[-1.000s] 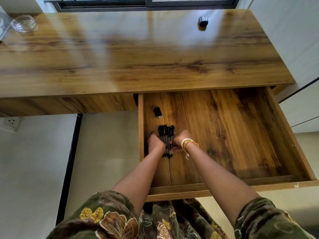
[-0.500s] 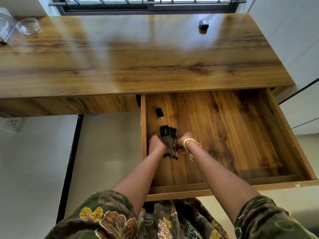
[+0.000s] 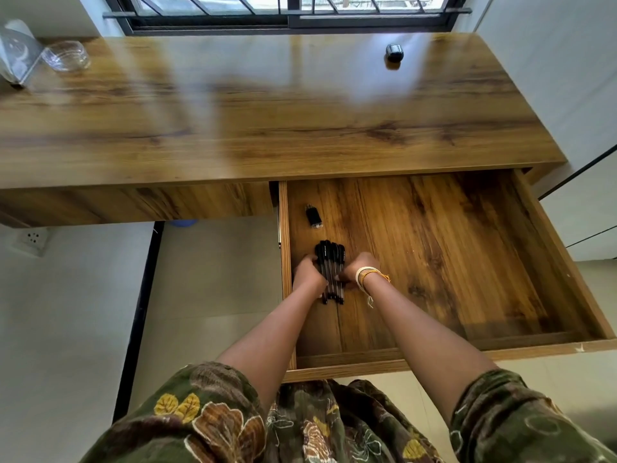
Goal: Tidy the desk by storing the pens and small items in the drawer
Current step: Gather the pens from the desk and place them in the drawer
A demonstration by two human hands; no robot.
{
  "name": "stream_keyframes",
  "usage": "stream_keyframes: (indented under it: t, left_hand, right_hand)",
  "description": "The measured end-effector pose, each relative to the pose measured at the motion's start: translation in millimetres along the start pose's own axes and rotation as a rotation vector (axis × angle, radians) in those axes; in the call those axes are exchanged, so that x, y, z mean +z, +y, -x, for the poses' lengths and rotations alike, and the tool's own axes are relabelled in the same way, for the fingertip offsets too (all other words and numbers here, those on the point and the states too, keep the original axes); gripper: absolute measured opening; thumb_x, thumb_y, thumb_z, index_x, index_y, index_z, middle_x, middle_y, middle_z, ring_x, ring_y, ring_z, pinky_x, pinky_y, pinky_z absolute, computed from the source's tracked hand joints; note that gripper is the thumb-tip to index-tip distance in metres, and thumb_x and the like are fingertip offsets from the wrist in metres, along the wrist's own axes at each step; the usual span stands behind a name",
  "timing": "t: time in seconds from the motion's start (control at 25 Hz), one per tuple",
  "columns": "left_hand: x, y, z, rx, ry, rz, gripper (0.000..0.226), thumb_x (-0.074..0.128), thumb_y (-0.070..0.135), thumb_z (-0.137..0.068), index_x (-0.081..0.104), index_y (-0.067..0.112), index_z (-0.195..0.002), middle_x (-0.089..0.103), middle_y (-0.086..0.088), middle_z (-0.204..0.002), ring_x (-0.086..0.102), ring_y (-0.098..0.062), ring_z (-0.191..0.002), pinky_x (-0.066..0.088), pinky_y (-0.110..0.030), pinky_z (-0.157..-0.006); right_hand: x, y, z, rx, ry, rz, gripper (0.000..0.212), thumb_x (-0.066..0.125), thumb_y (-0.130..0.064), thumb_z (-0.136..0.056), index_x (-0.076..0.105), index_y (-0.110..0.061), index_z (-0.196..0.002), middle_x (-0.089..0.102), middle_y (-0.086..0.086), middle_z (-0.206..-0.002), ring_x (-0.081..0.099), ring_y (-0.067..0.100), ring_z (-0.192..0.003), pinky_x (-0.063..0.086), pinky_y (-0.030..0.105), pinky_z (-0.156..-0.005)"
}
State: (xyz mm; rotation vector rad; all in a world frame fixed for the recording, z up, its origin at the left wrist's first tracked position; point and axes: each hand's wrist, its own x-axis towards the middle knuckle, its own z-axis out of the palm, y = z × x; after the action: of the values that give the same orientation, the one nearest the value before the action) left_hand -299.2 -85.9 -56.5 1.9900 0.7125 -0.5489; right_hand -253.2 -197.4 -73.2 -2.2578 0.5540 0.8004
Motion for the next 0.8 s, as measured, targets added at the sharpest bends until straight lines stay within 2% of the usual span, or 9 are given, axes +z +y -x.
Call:
stream_keyframes:
  t: [0.12,0.28,0.4,0.56,0.68,0.8]
  left_hand:
    - [-1.8,1.8,1.2,0.004,-0.008,0.011,0.057,0.053,-0.002,-0.091,0.038,0.017,-0.142,0.047,-0.01,-0.138,0.058,-0.029,-0.113,0.054,-0.042,-0.092]
    - [-6.4,9.0,2.7,0.04,0.014,-0.023,0.053,0.057,0.002,-0.09,0.041,0.015,-0.139,0.052,-0.01,-0.13,0.058,-0.025,-0.107,0.054,-0.036,-0.087]
    - [-23.7,24.3,3.9,0.215,0.083,-0.026,0.042,0.056,0.005,-0.092,0.047,0.012,-0.132,0.057,-0.008,-0.123,0.054,-0.016,-0.097,0.049,-0.029,-0.078]
    - [-71.2,37.5,1.9,0.581,0.262,-0.092,0.037,0.053,0.002,-0.092,0.055,0.009,-0.128,0.061,-0.011,-0.116,0.061,-0.021,-0.104,0.051,-0.025,-0.084]
    - [-115.2,32.9,-9.0,0.643,0.339,-0.122,0.032,0.052,0.007,-0.093,0.058,0.01,-0.124,0.061,-0.01,-0.116,0.062,-0.023,-0.102,0.054,-0.031,-0.084]
    - [-163.2,22.5,-27.1,0.67,0.416,-0.23,0.036,0.054,0.01,-0.09,0.059,0.009,-0.125,0.061,-0.011,-0.121,0.061,-0.027,-0.108,0.052,-0.038,-0.091]
  right_hand:
    - [-1.1,-1.6,-0.7,0.005,-0.012,-0.024,0.031,0.084,-0.009,-0.069,0.054,-0.01,-0.077,0.069,0.013,-0.089,0.071,0.028,-0.08,0.061,0.037,-0.067]
    - [-4.1,-6.3,2.1,0.003,0.012,0.024,0.033,0.083,-0.021,-0.072,0.054,-0.01,-0.081,0.067,0.01,-0.087,0.07,0.027,-0.08,0.06,0.038,-0.072]
    - [-11.7,-25.4,7.7,-0.05,0.161,0.037,0.026,0.075,-0.025,-0.081,0.056,-0.009,-0.089,0.061,0.009,-0.085,0.064,0.028,-0.082,0.056,0.036,-0.071]
    - [-15.8,-75.5,17.4,-0.122,0.335,-0.02,0.022,0.064,-0.022,-0.083,0.066,-0.003,-0.094,0.07,0.014,-0.09,0.065,0.03,-0.08,0.051,0.034,-0.064]
    - [-7.2,-119.5,31.5,-0.238,0.422,-0.05,0.023,0.06,-0.023,-0.087,0.07,-0.003,-0.092,0.072,0.013,-0.092,0.067,0.03,-0.087,0.046,0.029,-0.066]
    - [11.2,-164.9,45.2,-0.353,0.495,-0.041,0.024,0.057,-0.026,-0.09,0.07,-0.006,-0.092,0.072,0.012,-0.097,0.066,0.031,-0.095,0.047,0.031,-0.077]
